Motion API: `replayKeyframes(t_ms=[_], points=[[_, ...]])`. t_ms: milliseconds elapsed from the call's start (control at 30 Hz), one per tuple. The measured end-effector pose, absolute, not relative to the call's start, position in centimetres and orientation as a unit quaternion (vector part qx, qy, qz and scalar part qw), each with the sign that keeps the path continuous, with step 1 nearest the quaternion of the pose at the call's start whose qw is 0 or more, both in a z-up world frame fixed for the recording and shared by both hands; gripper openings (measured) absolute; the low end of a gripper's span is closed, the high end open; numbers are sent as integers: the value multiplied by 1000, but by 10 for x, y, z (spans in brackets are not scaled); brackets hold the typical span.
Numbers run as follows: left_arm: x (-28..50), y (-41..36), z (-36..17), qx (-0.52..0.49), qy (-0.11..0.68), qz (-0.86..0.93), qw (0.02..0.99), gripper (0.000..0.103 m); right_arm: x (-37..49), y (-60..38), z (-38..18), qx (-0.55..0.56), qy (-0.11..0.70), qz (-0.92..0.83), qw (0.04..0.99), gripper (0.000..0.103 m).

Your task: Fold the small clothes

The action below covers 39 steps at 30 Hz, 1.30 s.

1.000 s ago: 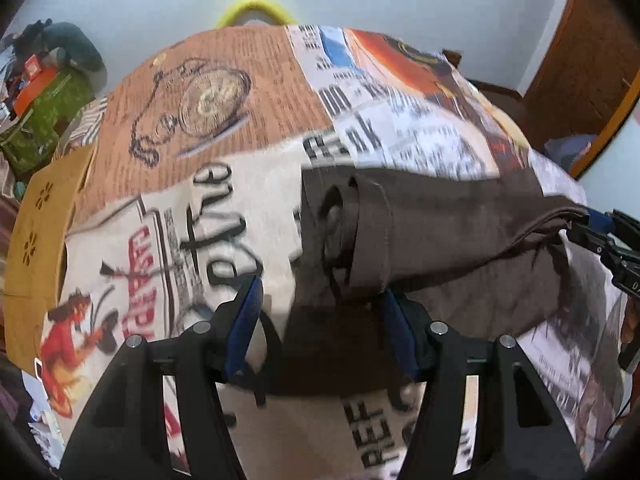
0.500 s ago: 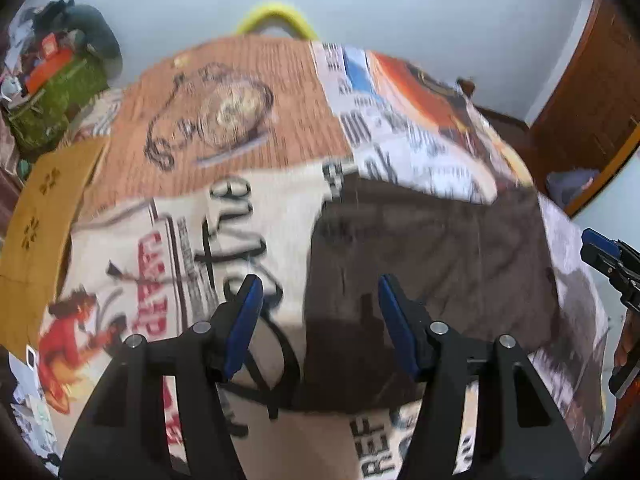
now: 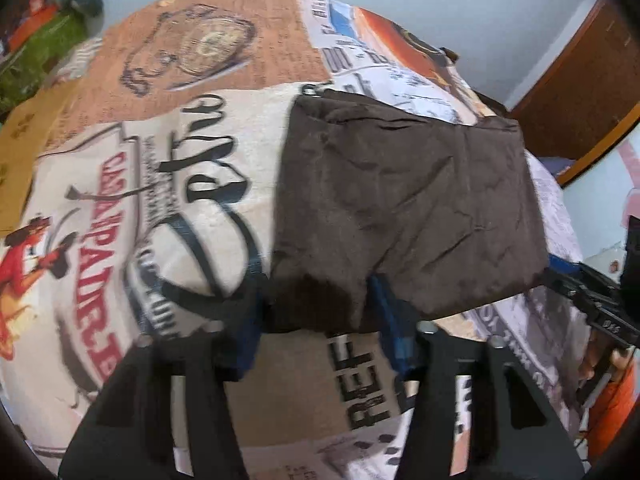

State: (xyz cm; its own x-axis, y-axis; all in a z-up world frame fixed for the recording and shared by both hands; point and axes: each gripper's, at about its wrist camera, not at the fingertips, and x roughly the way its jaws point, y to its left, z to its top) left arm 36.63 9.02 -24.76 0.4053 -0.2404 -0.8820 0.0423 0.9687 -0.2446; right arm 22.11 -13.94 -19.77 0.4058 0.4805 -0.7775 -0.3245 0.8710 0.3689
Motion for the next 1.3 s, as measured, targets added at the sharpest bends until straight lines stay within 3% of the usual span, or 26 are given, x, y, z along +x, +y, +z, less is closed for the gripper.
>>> replayKeyframes(t_ms=[100,133,167,233,500,600,733,800,867,1000,1300], points=[[373,88,-251,-104,540,-91,830,25,227,-132,-200,78,488,245,834,42],[373,88,-251,-110,539,-94,830,21,227,-131,-201,79,488,244,834,37],[372,88,-251,-112,538,-94,830,20,228,-130,-202,77,487,242,836,31],[368,88,-248,-115,534,-98,832,14,228,-130,-202,70,486,233,840,9],[328,75,-238,-111,548,-126,819,12,206,-149,-198,78,489,236,836,7],[308,65,-237,-98,557,-136,814,14,195,-159,-197,78,494,229,835,7],[292,66,-231,-71,556,-116,820,35,186,-170,-195,69,497,212,839,7],[291,73,-227,-74,553,-106,823,39,183,-177,-192,81,494,210,840,7],[293,83,-222,-82,548,-97,827,39,184,-181,-186,85,490,207,843,13],[304,91,-214,-88,538,-83,834,42,188,-180,-175,82,469,201,856,40],[357,95,-235,-100,549,-76,826,43,226,-156,-184,77,466,210,856,41]])
